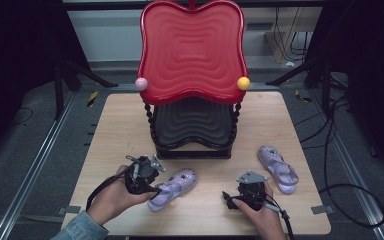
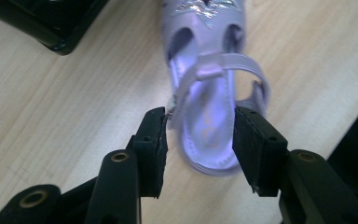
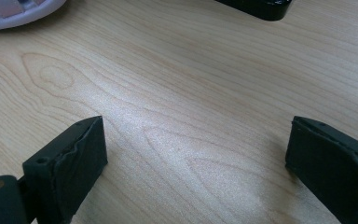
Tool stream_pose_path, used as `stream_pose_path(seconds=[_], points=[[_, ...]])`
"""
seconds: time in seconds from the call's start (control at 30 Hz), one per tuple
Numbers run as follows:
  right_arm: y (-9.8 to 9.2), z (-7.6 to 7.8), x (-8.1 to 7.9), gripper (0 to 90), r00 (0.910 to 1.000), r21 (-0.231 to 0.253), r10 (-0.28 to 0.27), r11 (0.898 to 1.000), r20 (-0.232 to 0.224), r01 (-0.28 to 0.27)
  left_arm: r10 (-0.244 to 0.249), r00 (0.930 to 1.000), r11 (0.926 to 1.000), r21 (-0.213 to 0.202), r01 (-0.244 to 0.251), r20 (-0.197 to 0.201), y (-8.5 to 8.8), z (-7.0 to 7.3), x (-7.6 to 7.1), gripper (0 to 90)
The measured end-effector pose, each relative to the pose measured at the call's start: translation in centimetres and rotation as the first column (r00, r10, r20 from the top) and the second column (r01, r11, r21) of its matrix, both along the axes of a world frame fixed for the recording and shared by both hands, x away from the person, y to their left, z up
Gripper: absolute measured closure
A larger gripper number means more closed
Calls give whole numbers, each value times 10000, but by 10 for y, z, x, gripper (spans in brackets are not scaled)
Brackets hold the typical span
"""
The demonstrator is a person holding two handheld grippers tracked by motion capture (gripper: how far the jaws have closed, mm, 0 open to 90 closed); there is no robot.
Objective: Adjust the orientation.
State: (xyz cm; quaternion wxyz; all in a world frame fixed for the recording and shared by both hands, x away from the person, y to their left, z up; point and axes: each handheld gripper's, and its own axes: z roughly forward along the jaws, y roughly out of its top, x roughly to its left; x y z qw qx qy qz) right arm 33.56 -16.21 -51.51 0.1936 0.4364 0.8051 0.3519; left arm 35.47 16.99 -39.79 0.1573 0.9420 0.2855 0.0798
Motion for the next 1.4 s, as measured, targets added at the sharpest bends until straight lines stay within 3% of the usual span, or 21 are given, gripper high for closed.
stream_pose_path(seconds=[0.23, 0.47, 0.67, 1.03, 1.4], points=[[0, 0, 0, 55, 10000, -30, -27, 10000, 22, 27, 284, 9986, 9992, 276, -272, -454, -1, -25, 17, 546], [0, 0, 0, 55, 10000, -26, -49, 10000, 18, 49, 371, 9958, 9981, 523, -328, -838, -2, -36, 22, 578], [0, 0, 0, 55, 10000, -34, -43, 10000, 32, 43, 269, 9931, 9971, 740, -185, -1140, -2, -40, 26, 621], [0, 0, 0, 55, 10000, -33, -50, 10000, 32, 51, 350, 9868, 9990, 322, -303, -1578, 0, -42, 33, 742], [0, 0, 0, 55, 10000, -32, -54, 10000, 37, 55, 329, 9846, 9990, 355, -272, -1717, -2, -41, 30, 768]])
